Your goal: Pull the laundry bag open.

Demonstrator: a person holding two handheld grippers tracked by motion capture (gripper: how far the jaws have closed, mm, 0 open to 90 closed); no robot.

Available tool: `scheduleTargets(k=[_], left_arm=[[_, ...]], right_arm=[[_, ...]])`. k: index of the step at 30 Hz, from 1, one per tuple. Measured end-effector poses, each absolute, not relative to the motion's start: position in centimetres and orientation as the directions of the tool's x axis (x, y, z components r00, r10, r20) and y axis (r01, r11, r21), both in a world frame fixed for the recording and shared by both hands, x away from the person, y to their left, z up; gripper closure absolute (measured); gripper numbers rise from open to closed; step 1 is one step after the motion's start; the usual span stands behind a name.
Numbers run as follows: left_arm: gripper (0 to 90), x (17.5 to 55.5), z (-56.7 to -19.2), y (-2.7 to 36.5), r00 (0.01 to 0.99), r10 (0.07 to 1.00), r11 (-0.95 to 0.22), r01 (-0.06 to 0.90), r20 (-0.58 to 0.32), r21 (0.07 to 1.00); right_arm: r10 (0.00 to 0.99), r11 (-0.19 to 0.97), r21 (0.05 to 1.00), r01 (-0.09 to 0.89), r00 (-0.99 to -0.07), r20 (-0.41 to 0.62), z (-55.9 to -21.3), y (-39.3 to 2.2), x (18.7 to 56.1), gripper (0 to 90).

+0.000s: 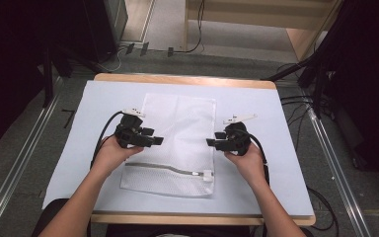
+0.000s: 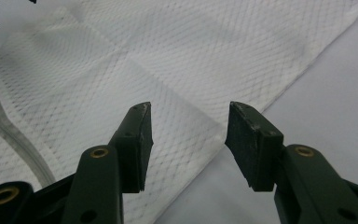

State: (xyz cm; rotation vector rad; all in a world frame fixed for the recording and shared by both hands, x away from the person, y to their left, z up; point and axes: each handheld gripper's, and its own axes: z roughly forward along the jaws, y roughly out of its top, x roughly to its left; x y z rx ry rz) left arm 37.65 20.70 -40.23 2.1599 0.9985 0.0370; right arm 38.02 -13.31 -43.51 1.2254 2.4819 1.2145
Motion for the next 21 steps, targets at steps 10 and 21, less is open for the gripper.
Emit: scheduleTargets(k=[10,21], left_arm=[[44.7,36.6,-39.3,19.2,0.729,0.651,-0.455,0.597,-0.211,0.661],[48.4,35.1,-40.4,17.5,0.727,0.631,-0.441,0.623,-0.271,0.646]], right_arm=[[0.700,0.354,0.703,0.616,-0.674,0.237,-44.2,-13.8,35.2,57.3],[0.654,0.397,0.680,0.616,-0.710,0.260,-45.1,-13.7,33.4,70.1]])
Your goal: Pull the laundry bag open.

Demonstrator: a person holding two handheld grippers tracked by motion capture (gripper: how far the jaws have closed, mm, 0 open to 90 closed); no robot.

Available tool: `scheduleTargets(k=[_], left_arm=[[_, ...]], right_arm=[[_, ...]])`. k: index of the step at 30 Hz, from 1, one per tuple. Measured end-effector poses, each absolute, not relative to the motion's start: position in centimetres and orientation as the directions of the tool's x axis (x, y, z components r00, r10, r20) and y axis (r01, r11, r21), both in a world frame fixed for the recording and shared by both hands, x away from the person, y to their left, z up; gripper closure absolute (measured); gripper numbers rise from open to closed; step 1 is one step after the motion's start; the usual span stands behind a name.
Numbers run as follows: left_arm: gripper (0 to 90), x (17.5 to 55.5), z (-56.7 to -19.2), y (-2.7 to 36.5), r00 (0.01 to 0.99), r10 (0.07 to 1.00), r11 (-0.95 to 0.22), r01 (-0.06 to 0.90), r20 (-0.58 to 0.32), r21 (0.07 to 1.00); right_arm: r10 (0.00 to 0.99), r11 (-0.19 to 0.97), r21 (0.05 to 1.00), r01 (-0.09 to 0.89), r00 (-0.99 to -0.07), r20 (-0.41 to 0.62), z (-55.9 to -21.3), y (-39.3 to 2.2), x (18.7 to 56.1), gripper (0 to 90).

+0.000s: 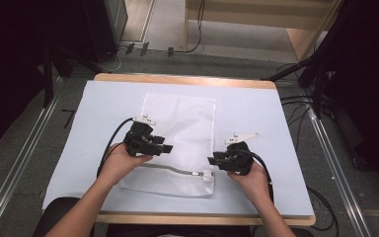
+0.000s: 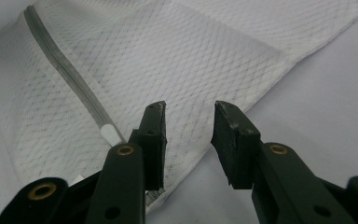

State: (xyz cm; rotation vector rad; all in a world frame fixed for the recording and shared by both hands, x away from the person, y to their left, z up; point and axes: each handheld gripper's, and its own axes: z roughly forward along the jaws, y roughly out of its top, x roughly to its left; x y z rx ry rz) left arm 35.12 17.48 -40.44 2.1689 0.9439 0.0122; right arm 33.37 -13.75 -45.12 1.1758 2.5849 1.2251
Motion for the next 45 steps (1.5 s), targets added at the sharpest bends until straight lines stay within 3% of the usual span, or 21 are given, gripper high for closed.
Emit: scheduleTargets(k=[13,27,45], left_arm=[[50.8,34.4,-41.8,15.7,0.768,0.582,-0.493,0.595,-0.267,0.635],[61.6,34.1,-42.3,14.4,0.788,0.541,-0.511,0.585,-0.294,0.629],[76.9,33.3,-44.3,10.8,0.821,0.480,-0.590,0.563,-0.309,0.579]], right_arm=[[0.606,0.468,0.638,0.611,-0.748,0.272,-45.9,-12.5,33.1,90.0],[0.554,0.548,0.607,0.575,-0.794,0.251,-46.4,-12.0,32.2,88.7],[0.540,0.528,0.639,0.559,-0.802,0.255,-47.1,-12.2,32.0,90.0]])
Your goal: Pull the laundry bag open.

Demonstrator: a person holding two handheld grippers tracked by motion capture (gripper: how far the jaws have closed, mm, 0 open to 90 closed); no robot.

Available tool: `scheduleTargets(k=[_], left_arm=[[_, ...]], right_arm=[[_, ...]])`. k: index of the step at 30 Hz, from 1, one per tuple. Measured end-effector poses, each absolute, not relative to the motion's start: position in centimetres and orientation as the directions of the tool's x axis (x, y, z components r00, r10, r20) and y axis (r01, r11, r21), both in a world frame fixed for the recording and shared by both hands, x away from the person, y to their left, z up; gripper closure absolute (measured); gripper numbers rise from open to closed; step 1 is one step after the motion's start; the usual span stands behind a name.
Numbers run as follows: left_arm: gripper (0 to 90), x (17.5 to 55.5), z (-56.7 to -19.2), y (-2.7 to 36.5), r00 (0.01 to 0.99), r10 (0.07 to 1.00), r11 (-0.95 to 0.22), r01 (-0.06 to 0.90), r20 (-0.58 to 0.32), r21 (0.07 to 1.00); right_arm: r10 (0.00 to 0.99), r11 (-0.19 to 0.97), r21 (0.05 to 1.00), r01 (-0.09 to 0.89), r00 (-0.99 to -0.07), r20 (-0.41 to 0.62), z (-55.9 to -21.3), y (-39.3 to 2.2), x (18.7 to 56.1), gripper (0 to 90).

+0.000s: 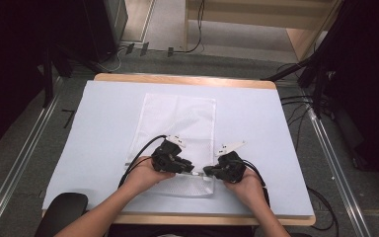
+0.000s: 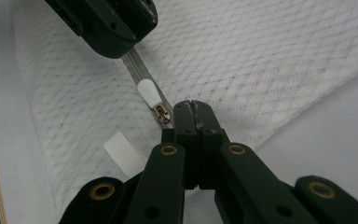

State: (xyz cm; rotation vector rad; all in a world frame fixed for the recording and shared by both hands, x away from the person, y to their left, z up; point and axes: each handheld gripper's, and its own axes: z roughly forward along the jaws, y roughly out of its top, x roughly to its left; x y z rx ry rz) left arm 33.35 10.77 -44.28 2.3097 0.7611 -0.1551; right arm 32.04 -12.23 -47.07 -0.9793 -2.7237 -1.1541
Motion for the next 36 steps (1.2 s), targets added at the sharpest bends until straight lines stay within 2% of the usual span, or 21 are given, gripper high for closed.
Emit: scheduleTargets(k=[19,26,36], left_arm=[[75.0,33.2,-46.1,9.2,0.821,0.466,-0.603,0.568,-0.331,0.560],[80.9,33.0,-46.1,9.0,0.830,0.464,-0.616,0.554,-0.311,0.559],[83.1,32.7,-46.0,8.8,0.836,0.447,-0.628,0.547,-0.318,0.553]], right_arm=[[0.534,0.523,0.637,0.567,-0.800,0.274,-47.1,-12.3,32.3,90.0],[0.532,0.525,0.637,0.565,-0.801,0.272,-47.1,-12.3,32.3,90.0],[0.530,0.525,0.638,0.563,-0.803,0.273,-47.1,-12.3,32.3,90.0]])
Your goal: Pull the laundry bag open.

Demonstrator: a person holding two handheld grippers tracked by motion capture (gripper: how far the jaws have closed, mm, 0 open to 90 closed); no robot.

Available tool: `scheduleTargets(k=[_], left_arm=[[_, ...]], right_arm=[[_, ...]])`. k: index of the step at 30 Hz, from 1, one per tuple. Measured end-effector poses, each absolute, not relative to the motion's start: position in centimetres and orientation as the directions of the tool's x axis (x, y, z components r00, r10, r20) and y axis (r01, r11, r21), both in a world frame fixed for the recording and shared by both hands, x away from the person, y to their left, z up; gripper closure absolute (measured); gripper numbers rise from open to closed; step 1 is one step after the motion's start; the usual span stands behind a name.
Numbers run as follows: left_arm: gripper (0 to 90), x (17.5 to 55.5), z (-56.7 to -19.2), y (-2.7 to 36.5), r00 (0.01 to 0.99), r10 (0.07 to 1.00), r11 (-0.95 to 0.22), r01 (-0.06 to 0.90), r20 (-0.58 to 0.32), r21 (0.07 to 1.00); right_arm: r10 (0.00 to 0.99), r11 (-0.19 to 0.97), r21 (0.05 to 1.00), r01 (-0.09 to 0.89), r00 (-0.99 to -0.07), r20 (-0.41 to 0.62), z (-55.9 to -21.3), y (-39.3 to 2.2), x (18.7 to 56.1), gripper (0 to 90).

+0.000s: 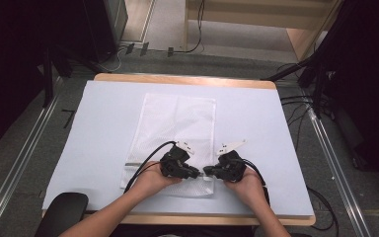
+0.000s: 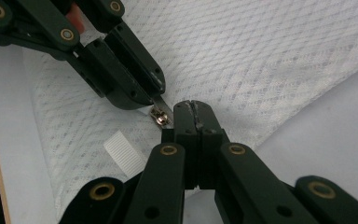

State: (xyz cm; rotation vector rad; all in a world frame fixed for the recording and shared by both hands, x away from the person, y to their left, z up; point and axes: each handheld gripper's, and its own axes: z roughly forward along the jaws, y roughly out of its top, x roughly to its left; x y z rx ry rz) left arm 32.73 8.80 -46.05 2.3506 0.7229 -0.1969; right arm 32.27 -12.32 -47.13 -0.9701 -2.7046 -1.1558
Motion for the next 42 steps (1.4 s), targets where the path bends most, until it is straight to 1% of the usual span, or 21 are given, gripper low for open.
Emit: scheduleTargets(k=[1,5,10,16,26,42], left_arm=[[82.9,32.7,-46.2,8.7,0.833,0.444,-0.622,0.552,-0.330,0.556],[83.4,32.4,-46.3,8.4,0.839,0.451,-0.624,0.541,-0.305,0.564],[87.7,33.0,-46.4,8.6,0.813,0.457,-0.603,0.582,-0.361,0.546],[88.0,33.7,-46.3,9.0,0.783,0.457,-0.583,0.621,-0.421,0.524],[88.2,34.3,-46.0,9.7,0.766,0.454,-0.590,0.642,-0.455,0.490],[88.2,34.9,-45.1,11.7,0.745,0.446,-0.586,0.662,-0.495,0.468]], right_arm=[[0.531,0.526,0.638,0.563,-0.803,0.271,-47.1,-12.3,32.3,90.0],[0.530,0.528,0.638,0.561,-0.804,0.269,-47.1,-12.3,32.3,90.0],[0.527,0.529,0.641,0.557,-0.807,0.266,-47.1,-12.3,32.2,90.0],[0.506,0.540,0.657,0.526,-0.826,0.246,-47.3,-12.5,32.2,90.0],[0.497,0.546,0.665,0.509,-0.836,0.232,-47.3,-12.5,32.2,90.0],[0.495,0.544,0.665,0.513,-0.835,0.239,-47.3,-12.6,32.2,90.0]])
